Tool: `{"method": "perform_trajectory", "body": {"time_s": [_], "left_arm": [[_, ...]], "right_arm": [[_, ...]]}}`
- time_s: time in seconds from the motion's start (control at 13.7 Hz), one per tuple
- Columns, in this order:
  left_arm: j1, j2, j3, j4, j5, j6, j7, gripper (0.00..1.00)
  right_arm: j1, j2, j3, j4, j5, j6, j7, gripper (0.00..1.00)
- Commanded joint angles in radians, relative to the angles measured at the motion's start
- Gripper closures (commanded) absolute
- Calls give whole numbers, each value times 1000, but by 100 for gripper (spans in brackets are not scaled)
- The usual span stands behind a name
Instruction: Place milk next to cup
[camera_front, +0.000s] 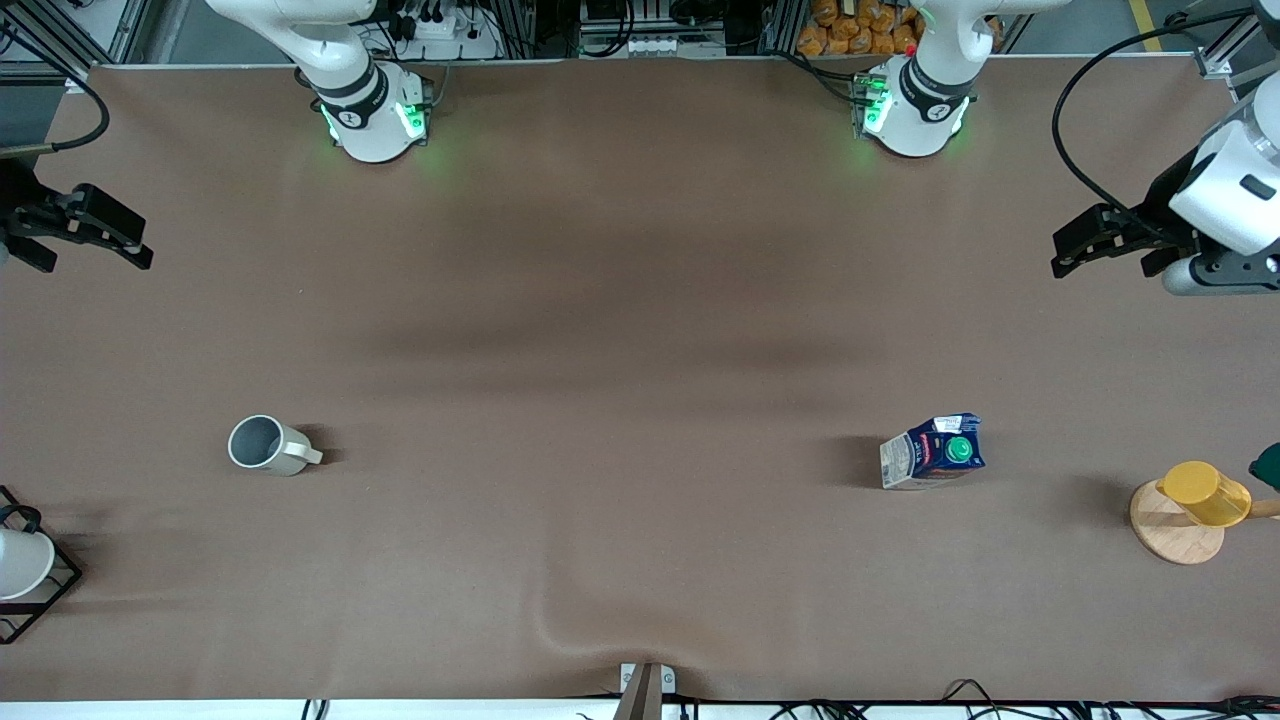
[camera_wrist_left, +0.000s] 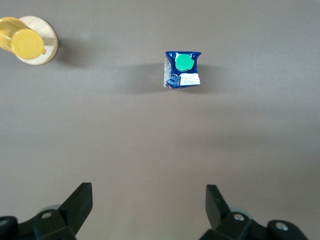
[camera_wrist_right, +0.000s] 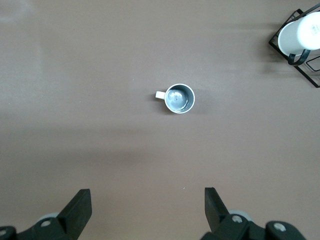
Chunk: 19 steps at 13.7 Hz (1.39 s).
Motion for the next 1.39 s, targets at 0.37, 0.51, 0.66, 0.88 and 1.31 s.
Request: {"method": "perform_trajectory", "body": {"time_s": [0.37, 0.51, 0.66, 0.88, 1.31], "left_arm": [[-11, 292, -4, 177, 35, 143, 2, 0], [-26, 348, -5, 214, 35, 152, -2, 0], [-43, 408, -7, 246, 36, 187, -12, 0], [-64, 473, 0, 263, 41, 230, -11, 0], [-74, 536, 15, 271, 49, 259, -3, 0]], "right_arm": [[-26, 42, 5, 12, -7, 24, 0, 0], [-41, 90, 6, 9, -2, 78, 0, 0], [-44, 145, 6, 3, -2, 121, -33, 0], [-95, 237, 6, -3, -1, 178, -176, 0], [-172, 349, 5, -183, -2, 497, -303, 0]]}}
